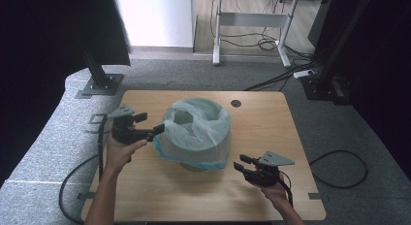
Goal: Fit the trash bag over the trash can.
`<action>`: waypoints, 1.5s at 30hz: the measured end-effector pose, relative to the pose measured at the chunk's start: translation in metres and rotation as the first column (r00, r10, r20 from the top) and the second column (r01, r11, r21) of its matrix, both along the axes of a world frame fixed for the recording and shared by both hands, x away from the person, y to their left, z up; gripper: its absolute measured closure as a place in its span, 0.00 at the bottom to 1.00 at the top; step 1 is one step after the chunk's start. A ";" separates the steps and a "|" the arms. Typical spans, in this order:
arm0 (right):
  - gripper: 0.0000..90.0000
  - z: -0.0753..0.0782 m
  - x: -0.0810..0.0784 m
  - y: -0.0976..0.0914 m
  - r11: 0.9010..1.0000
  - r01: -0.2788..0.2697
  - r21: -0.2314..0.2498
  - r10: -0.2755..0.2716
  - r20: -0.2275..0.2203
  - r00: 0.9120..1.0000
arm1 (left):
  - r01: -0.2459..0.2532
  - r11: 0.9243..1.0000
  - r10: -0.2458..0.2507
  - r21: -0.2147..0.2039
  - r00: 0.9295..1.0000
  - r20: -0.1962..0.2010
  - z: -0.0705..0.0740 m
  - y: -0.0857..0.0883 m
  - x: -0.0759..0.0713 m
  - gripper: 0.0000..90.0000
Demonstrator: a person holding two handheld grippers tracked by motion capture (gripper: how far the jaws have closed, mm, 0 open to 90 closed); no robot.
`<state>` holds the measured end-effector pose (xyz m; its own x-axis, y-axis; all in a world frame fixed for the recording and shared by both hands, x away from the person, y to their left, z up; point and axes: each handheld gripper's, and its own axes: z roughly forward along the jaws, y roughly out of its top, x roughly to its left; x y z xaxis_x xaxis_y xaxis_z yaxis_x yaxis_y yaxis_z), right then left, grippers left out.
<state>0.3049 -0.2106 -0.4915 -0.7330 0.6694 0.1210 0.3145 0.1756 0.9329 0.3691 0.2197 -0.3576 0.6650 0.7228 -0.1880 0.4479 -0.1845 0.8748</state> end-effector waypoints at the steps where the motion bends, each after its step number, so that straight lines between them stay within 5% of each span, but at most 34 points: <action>1: 0.61 0.000 0.000 0.000 1.000 0.000 0.000 0.000 0.000 1.000 | 0.000 1.000 0.000 0.000 1.000 0.000 0.000 0.000 0.000 0.09; 2: 0.60 -0.001 -0.002 -0.009 1.000 0.017 0.005 -0.017 -0.001 1.000 | 0.034 0.999 -0.034 0.039 0.999 -0.002 0.008 -0.019 0.009 0.10; 6: 0.60 -0.003 -0.004 -0.021 0.999 0.041 0.016 -0.040 -0.007 0.999 | 0.093 0.992 -0.091 0.086 0.995 -0.028 0.014 -0.045 0.023 0.12; 12: 0.60 -0.004 -0.005 -0.031 0.998 0.059 0.027 -0.059 -0.013 0.998 | 0.156 0.968 -0.141 0.194 0.986 -0.093 0.016 -0.089 0.052 0.16; 20: 0.60 -0.002 -0.006 -0.031 0.998 0.048 0.027 -0.048 -0.007 0.999 | 0.226 0.938 -0.181 0.262 0.966 -0.186 0.013 -0.117 0.079 0.17; 22: 0.60 -0.001 -0.006 -0.032 0.998 0.050 0.030 -0.050 -0.005 0.999 | 0.239 0.924 -0.176 0.299 0.959 -0.223 0.009 -0.125 0.087 0.17; 23: 0.60 -0.001 -0.006 -0.032 0.998 0.050 0.030 -0.050 -0.005 0.999 | 0.239 0.924 -0.176 0.299 0.959 -0.223 0.009 -0.125 0.087 0.17; 27: 0.60 -0.002 -0.006 -0.034 0.998 0.051 0.033 -0.051 -0.008 0.999 | 0.267 0.895 -0.167 0.358 0.944 -0.286 0.007 -0.138 0.096 0.18; 28: 0.60 -0.002 -0.006 -0.034 0.998 0.051 0.033 -0.050 -0.008 0.999 | 0.267 0.895 -0.167 0.358 0.944 -0.286 0.007 -0.138 0.096 0.18; 30: 0.60 -0.002 -0.006 -0.034 0.998 0.047 0.032 -0.047 -0.009 0.999 | 0.293 0.870 -0.167 0.396 0.932 -0.322 0.002 -0.147 0.099 0.18; 33: 0.60 -0.001 -0.006 -0.033 0.999 0.043 0.031 -0.043 -0.007 0.999 | 0.302 0.861 -0.162 0.408 0.925 -0.343 -0.002 -0.152 0.101 0.19; 35: 0.60 -0.001 -0.006 -0.034 0.999 0.043 0.031 -0.043 -0.009 0.999 | 0.318 0.841 -0.155 0.437 0.916 -0.369 -0.008 -0.158 0.104 0.19; 37: 0.60 -0.001 -0.006 -0.034 0.999 0.043 0.031 -0.043 -0.009 0.999 | 0.322 0.836 -0.153 0.445 0.915 -0.374 -0.010 -0.160 0.104 0.19; 38: 0.59 -0.002 -0.006 -0.035 0.999 0.044 0.032 -0.044 -0.010 0.999 | 0.326 0.827 -0.150 0.459 0.914 -0.378 -0.012 -0.164 0.105 0.19; 41: 0.59 -0.002 -0.006 -0.035 0.998 0.045 0.033 -0.045 -0.011 0.999 | 0.324 0.825 -0.147 0.464 0.914 -0.379 -0.013 -0.166 0.105 0.19; 42: 0.59 -0.002 -0.006 -0.035 0.998 0.044 0.033 -0.044 -0.015 0.999 | 0.318 0.817 -0.132 0.482 0.915 -0.381 -0.015 -0.167 0.105 0.19; 45: 0.59 -0.002 -0.006 -0.035 0.999 0.043 0.031 -0.043 -0.014 0.999 | 0.312 0.819 -0.132 0.481 0.919 -0.372 -0.015 -0.167 0.104 0.19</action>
<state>0.2993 -0.2456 -0.4937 -0.7016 0.6961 0.1524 0.3340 0.1324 0.9332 0.4729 0.0528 -0.3721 0.7914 0.6093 -0.0490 0.5649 -0.6985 0.4392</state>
